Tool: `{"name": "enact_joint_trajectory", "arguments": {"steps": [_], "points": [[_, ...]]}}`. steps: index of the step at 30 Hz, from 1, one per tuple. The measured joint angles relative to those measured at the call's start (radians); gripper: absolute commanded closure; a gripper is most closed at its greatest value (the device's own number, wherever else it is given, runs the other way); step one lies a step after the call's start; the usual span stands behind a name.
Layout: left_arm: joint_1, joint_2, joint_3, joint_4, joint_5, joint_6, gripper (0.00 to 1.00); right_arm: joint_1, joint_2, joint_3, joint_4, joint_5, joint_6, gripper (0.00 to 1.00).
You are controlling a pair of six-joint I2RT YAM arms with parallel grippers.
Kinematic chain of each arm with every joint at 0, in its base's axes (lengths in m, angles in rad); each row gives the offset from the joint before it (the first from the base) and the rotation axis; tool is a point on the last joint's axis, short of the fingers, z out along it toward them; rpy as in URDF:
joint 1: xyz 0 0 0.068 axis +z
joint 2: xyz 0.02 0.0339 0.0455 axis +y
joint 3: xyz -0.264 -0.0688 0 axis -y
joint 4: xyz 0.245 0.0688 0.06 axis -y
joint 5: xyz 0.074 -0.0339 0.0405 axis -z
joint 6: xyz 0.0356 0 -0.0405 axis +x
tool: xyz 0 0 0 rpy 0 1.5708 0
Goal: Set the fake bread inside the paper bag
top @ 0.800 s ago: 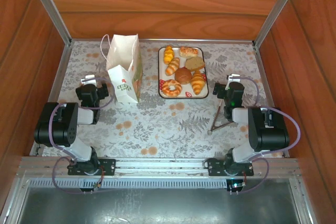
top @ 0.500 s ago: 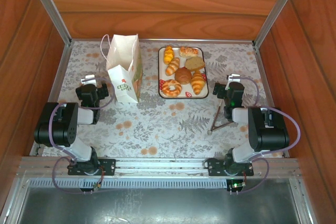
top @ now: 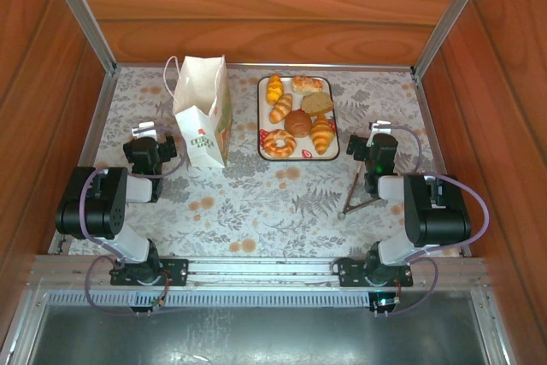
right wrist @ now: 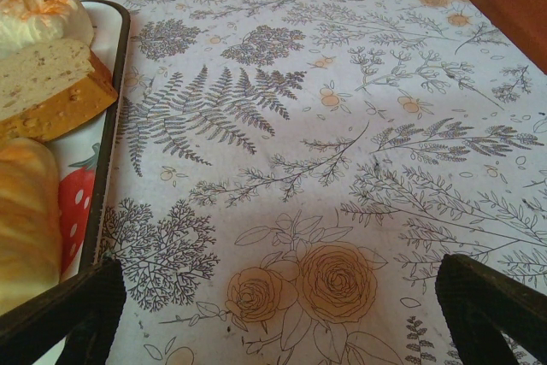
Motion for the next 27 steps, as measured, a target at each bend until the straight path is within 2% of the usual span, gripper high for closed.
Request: {"name": "enact_joint_trajectory", "arguments": {"steps": [15,18,22,27], "points": [[0.0,-0.024,-0.001,-0.007,0.008,0.003,0.0,0.0,-0.043,-0.02,0.0,0.011,0.003,0.0],[0.0,-0.105,-0.013,-0.025,0.003,0.005,0.0,0.0,-0.132,-0.03,-0.05,0.014,0.005,0.0],[0.0,-0.287,-0.022,-0.088,-0.029,-0.012,0.0,0.0,-0.327,-0.013,-0.206,0.0,0.044,0.0],[0.0,-0.501,0.041,-0.335,-0.051,-0.103,0.0,0.0,-0.556,0.073,-0.481,-0.067,0.122,0.0]]}}
